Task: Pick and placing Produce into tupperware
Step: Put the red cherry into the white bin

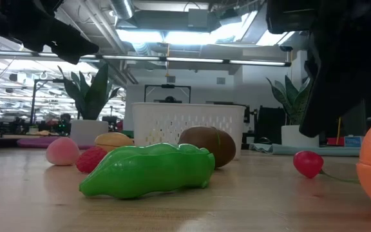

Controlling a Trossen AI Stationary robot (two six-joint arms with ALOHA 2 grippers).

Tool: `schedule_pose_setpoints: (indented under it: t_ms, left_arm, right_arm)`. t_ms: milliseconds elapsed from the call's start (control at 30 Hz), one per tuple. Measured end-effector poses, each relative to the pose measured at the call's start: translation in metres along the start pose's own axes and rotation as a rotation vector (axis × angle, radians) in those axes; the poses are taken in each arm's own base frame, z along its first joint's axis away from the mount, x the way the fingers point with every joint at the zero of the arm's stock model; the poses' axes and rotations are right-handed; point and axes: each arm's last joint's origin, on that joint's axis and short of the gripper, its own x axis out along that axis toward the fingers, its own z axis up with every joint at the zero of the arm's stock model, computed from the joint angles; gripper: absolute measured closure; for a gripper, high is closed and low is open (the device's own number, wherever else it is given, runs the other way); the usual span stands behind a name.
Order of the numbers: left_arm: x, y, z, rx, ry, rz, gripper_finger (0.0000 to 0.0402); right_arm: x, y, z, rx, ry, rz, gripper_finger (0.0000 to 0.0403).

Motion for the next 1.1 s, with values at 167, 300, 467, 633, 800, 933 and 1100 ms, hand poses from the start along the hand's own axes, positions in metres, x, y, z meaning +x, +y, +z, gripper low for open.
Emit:
schedule_pose_setpoints:
  t_ms: [167,300,467,633,800,933,1100]
  left_arm:
    - [0.000,0.000,0.000,0.000,0.000,0.000,0.0177]
    - [0.000,0.000,0.000,0.000,0.000,0.000,0.0177]
    - [0.000,0.000,0.000,0.000,0.000,0.000,0.0177]
    - [0.000,0.000,0.000,0.000,0.000,0.000,0.0177]
    - [0.000,0.000,0.000,0.000,0.000,0.000,0.0177]
    - [0.000,0.000,0.000,0.000,0.000,0.000,0.0177]
    - [0.000,0.000,0.000,0.000,0.000,0.000,0.0177]
  right_arm:
    - [0.003,-0.003,-0.001,0.004,0.007,-0.011,0.0182]
    - [0.013,-0.009,-0.007,0.025,0.015,-0.019,0.0176]
    - [0.024,-0.013,-0.010,0.033,0.003,0.003,0.0175]
    - [0.031,-0.018,-0.011,0.035,0.015,0.009,0.0175]
    - [0.040,-0.022,-0.014,0.053,-0.005,0.038,0.0177]
    - [0.042,-0.024,-0.015,0.058,0.001,0.044,0.0184]
    - [0.042,-0.024,-0.015,0.034,-0.002,0.047,0.0196]
